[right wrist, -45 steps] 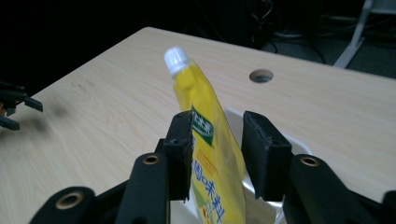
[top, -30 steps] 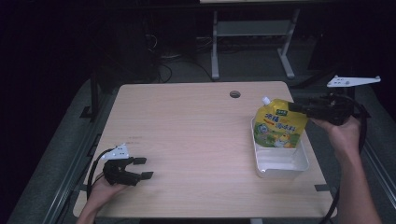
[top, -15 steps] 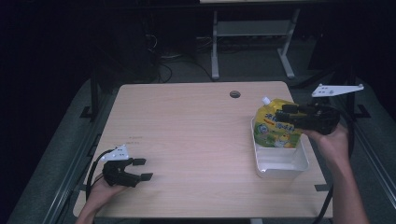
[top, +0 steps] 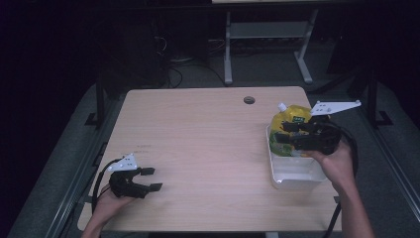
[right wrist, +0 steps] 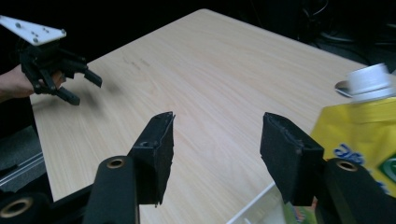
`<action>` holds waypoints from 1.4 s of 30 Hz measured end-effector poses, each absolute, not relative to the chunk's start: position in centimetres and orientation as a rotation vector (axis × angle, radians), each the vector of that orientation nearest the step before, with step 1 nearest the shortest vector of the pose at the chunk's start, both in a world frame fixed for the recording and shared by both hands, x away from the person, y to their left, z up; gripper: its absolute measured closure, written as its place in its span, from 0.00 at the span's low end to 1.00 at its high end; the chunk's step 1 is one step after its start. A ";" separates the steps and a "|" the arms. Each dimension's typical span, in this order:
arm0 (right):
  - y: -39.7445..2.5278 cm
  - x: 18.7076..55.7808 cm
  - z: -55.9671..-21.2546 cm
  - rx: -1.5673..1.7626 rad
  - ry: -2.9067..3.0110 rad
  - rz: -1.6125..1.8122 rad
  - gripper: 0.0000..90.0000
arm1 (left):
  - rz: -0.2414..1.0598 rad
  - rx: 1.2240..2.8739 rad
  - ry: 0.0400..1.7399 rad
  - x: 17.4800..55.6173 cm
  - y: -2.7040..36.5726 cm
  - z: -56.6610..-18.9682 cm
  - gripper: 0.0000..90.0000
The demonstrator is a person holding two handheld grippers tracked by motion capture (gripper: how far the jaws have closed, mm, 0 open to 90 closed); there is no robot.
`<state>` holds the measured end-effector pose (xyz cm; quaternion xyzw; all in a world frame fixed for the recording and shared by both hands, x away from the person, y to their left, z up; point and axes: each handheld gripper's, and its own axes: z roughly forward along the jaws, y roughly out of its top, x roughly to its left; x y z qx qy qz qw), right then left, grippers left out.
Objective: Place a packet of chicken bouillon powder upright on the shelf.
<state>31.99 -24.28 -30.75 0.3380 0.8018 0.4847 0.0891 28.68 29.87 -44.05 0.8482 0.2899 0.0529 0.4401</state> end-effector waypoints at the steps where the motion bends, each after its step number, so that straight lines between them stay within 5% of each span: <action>1: -24.1 32.0 -30.9 1.011 2.394 1.439 0.48 | 0.131 2.105 0.723 28.7 29.9 -44.0 0.32; 42: -16.4 30.6 -34.8 0.910 2.538 1.443 0.41 | 0.144 2.087 0.726 28.5 30.5 -43.8 0.32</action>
